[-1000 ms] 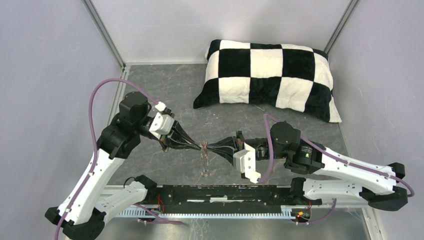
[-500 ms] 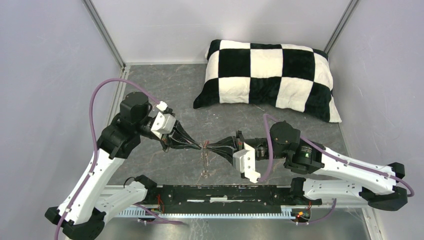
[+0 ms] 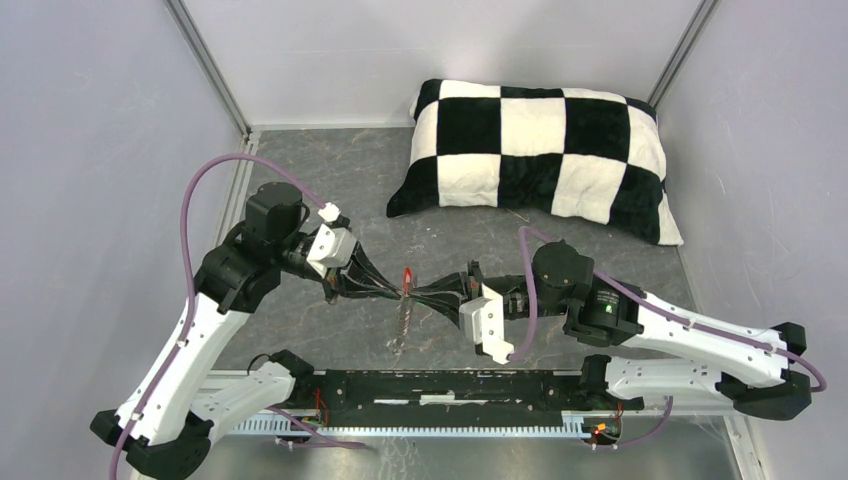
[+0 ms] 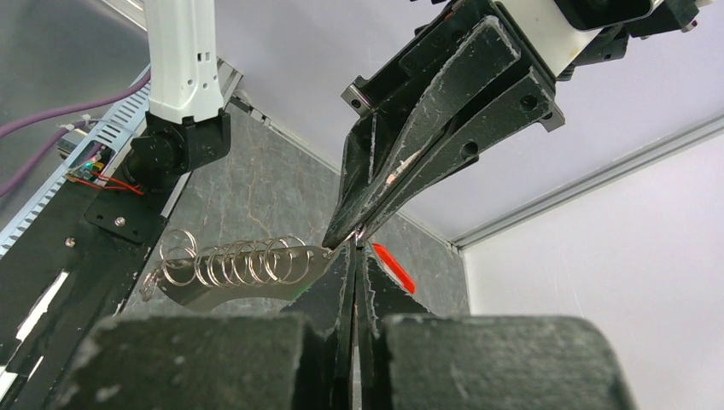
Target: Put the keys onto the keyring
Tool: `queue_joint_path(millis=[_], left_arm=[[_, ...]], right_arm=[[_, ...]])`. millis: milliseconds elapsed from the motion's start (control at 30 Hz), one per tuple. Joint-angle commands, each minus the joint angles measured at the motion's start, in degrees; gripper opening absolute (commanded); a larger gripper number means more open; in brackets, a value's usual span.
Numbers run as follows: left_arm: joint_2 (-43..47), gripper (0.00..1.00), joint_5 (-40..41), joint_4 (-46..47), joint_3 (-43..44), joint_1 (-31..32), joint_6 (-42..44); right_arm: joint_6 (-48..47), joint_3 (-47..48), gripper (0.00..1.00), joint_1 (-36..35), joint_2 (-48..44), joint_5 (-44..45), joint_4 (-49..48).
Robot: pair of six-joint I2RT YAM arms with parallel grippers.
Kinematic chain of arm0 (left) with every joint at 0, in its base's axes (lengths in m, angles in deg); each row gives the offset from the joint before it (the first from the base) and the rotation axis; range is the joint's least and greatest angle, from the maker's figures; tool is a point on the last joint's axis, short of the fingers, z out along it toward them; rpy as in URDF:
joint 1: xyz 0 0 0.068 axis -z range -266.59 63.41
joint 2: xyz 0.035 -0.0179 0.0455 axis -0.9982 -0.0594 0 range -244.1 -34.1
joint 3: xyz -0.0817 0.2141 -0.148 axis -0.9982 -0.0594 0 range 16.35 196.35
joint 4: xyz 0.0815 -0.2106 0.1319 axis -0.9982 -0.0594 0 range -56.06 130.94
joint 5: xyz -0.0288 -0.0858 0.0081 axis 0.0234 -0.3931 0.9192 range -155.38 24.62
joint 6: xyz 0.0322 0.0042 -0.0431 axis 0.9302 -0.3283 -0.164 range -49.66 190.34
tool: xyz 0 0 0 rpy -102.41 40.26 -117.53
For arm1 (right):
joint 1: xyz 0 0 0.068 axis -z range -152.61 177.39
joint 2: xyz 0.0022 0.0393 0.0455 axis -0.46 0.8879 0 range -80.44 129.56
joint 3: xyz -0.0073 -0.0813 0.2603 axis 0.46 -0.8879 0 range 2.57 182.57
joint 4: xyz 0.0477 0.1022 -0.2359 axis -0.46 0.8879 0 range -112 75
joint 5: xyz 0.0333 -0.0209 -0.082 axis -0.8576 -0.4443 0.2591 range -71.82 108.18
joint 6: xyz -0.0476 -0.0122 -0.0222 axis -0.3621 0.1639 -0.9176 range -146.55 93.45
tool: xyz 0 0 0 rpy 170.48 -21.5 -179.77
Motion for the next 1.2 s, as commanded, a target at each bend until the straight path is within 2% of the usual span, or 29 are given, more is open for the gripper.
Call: queue_joint_path(millis=[0,200,333,733,1167], left_arm=[[0.55,0.02,0.22,-0.07,1.69,0.0,3.72],[-0.4,0.02,-0.44,-8.37,4.11,0.04,13.96],[-0.48,0.02,-0.37,-11.13,4.69,0.08,17.66],[0.33,0.02,-0.15,-14.81,5.09,0.09,21.87],[0.92,0.02,-0.49,-15.32,4.2,0.08,23.06]], right_arm=[[0.44,3.21,0.0,-0.73,0.73,-0.86,-2.13],[-0.12,3.08,0.01,-0.66,1.99,1.85,-2.36],[-0.24,3.96,0.01,-0.71,3.44,2.1,-1.78],[-3.89,6.04,0.01,-0.63,4.1,3.44,4.26],[-2.57,9.54,0.01,-0.65,7.91,-0.73,4.61]])
